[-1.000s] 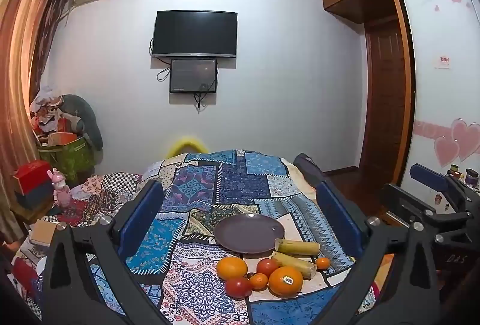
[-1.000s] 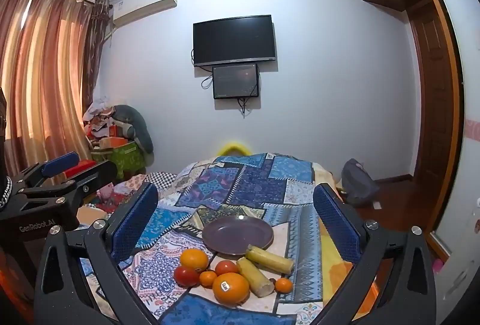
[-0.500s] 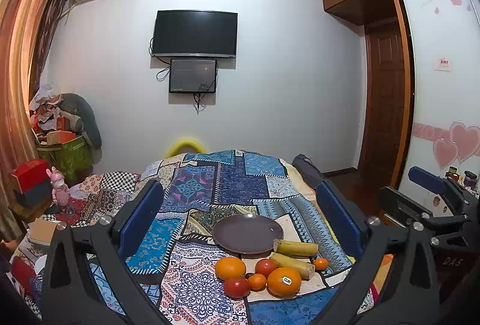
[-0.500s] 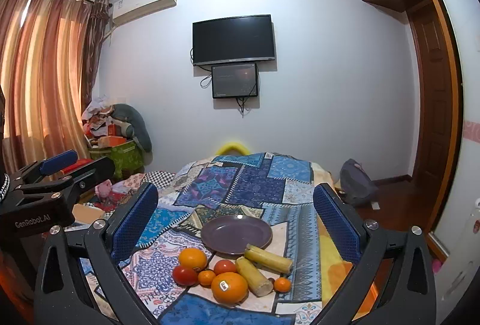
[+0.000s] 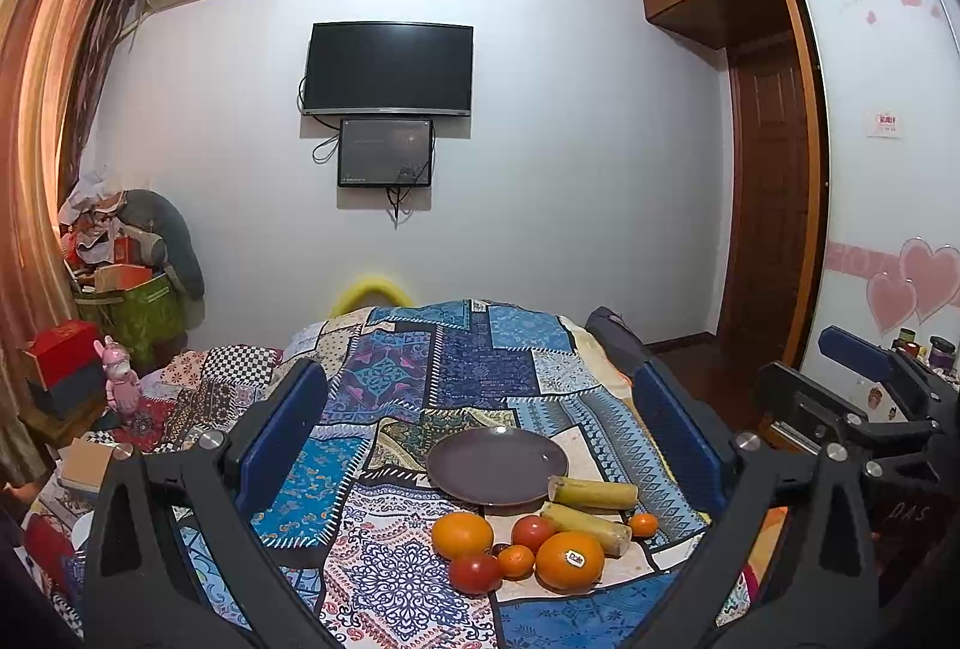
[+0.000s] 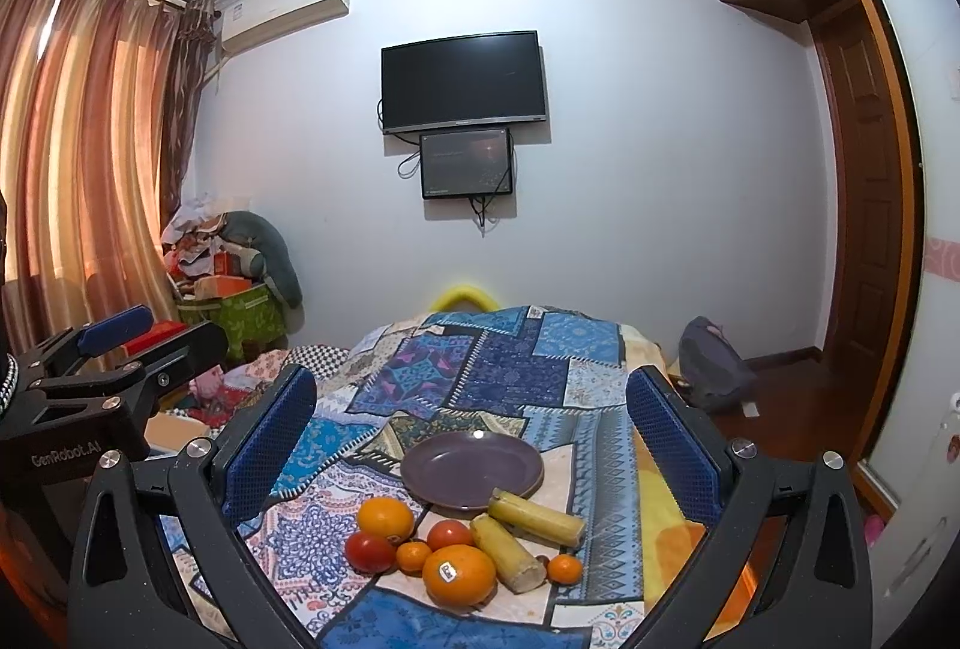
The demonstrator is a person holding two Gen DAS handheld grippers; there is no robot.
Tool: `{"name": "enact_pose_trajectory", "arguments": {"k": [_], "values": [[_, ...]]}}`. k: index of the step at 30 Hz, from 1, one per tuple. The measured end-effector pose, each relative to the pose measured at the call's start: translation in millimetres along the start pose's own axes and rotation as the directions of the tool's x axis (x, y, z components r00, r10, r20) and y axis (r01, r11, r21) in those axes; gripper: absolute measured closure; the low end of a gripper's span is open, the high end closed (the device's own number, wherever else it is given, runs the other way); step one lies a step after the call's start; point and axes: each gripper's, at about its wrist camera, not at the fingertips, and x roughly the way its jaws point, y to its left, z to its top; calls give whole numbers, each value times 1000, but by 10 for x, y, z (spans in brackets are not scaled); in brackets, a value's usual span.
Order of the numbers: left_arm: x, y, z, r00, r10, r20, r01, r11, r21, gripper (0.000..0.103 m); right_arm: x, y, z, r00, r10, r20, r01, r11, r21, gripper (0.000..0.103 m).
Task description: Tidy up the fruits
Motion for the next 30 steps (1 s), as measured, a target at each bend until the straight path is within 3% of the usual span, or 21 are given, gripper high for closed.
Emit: {"name": "enact_pose_trajectory", "arguments": {"k": [30], "values": [[9,8,-24,1000,4,-4,-4,1000,-2,0,15,-20,-21,1000,0,-6,0,1000,10,0]]}}
